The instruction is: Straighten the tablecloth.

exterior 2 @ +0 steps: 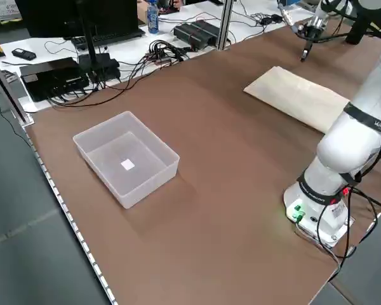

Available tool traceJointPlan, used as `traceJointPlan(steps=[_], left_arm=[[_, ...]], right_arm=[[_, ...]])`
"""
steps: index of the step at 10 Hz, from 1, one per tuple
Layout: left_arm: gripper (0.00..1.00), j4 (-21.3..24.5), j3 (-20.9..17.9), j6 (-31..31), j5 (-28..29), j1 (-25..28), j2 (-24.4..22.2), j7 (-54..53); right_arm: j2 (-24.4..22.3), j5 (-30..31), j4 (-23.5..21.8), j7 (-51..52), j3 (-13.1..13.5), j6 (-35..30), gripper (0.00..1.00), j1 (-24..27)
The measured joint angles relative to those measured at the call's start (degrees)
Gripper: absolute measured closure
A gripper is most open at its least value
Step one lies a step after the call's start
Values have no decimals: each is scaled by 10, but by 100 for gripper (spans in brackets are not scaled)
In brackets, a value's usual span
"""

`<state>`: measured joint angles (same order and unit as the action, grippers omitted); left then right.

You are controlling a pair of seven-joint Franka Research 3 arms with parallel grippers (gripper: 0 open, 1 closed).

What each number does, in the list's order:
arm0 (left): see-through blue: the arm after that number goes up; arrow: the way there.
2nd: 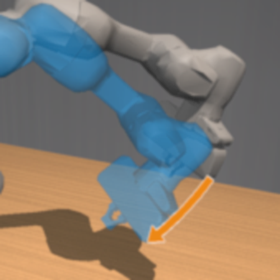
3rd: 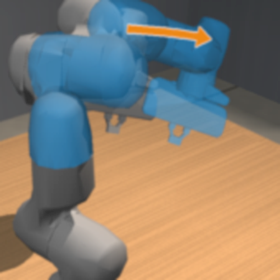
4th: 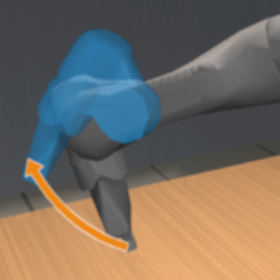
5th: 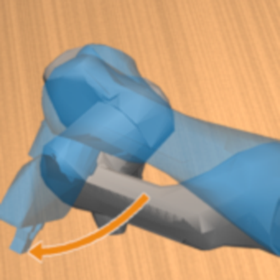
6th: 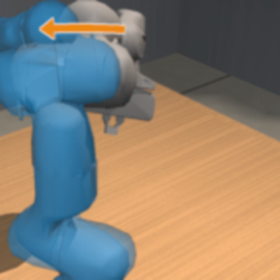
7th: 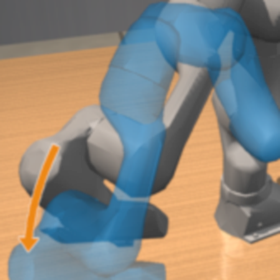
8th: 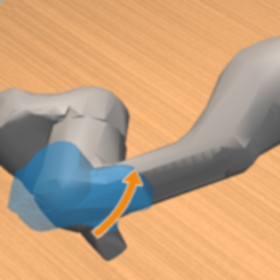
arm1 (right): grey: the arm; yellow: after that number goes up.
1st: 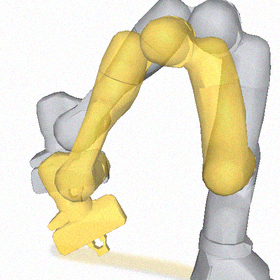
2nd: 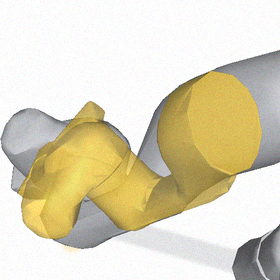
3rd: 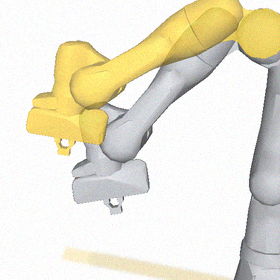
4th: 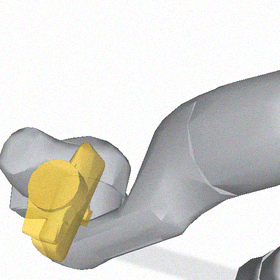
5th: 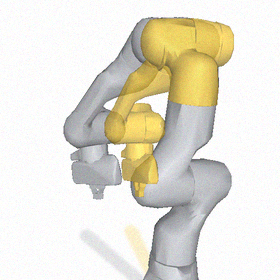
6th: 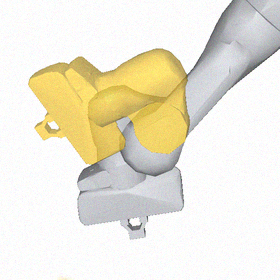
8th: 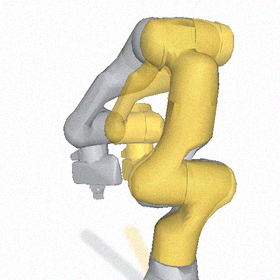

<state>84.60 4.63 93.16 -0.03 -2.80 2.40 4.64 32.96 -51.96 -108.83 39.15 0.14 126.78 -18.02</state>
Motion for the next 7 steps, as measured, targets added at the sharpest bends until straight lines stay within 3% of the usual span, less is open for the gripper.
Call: traceJointPlan(steps=[3, 7], left_arm=[[0, 21, -40, 0, 0, -36, -8, -24], [0, 42, -75, 1, -24, -35, -6, -80]], right_arm=[[-3, -136, -66, 115, -43, 39, 0, -5], [-13, -153, -89, 135, -48, 40, 0, 2]])
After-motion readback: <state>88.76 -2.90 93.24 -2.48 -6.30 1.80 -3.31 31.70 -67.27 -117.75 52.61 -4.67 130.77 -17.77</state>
